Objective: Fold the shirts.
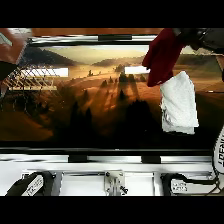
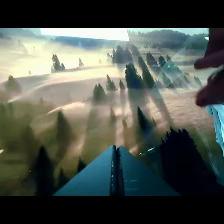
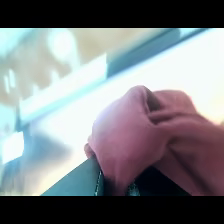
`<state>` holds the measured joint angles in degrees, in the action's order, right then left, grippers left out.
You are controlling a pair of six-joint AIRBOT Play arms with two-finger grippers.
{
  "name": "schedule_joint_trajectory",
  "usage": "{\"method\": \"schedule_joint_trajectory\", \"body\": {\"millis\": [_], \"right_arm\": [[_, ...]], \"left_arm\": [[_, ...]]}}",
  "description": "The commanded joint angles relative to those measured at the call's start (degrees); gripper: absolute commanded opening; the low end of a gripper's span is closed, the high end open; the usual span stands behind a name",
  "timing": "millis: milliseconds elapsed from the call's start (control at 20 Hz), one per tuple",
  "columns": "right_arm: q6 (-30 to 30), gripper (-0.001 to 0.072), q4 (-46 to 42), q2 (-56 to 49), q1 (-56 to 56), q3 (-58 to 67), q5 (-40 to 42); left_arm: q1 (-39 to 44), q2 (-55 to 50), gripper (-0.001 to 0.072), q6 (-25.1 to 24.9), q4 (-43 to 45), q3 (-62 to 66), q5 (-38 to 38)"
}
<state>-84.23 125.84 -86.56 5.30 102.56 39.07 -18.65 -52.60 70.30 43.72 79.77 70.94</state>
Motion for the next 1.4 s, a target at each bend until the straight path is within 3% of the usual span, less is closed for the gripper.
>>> {"method": "schedule_joint_trajectory", "body": {"millis": [0,350,500,650,1000,1200,1350], "right_arm": [[3.3,0.0076,-0.13,-3.39,2.58,0.28,-14.97],[9.9,0.0076,1.75,-10.91,2.51,0.31,-37.16],[9.97,0.0076,1.11,-12.17,3.61,0.28,-34.56],[9.46,0.0076,0.17,-11.52,6.14,0.28,-22.84],[9.42,0.0077,-13.27,-3.32,12.48,0.28,19.06],[13.09,0.0077,-26.1,-1.01,12.33,0.17,45.0],[16.98,0.0077,-26.16,-1.01,12.04,-1.14,53.4]], "left_arm": [[0.0,0.02,0.0034,0.04,0.02,0.0,1.68],[0.0,-0.02,0.0034,0.02,0.04,0.0,1.75],[0.0,-0.02,0.0033,0.04,0.04,0.0,1.73],[0.0,0.0,0.0034,0.07,0.02,0.0,1.77],[0.0,0.02,0.0034,0.92,0.02,0.0,1.75],[0.0,0.02,0.0033,0.92,0.0,0.0,1.36],[0.02,0.04,0.0034,0.9,0.0,0.0,1.38]]}}
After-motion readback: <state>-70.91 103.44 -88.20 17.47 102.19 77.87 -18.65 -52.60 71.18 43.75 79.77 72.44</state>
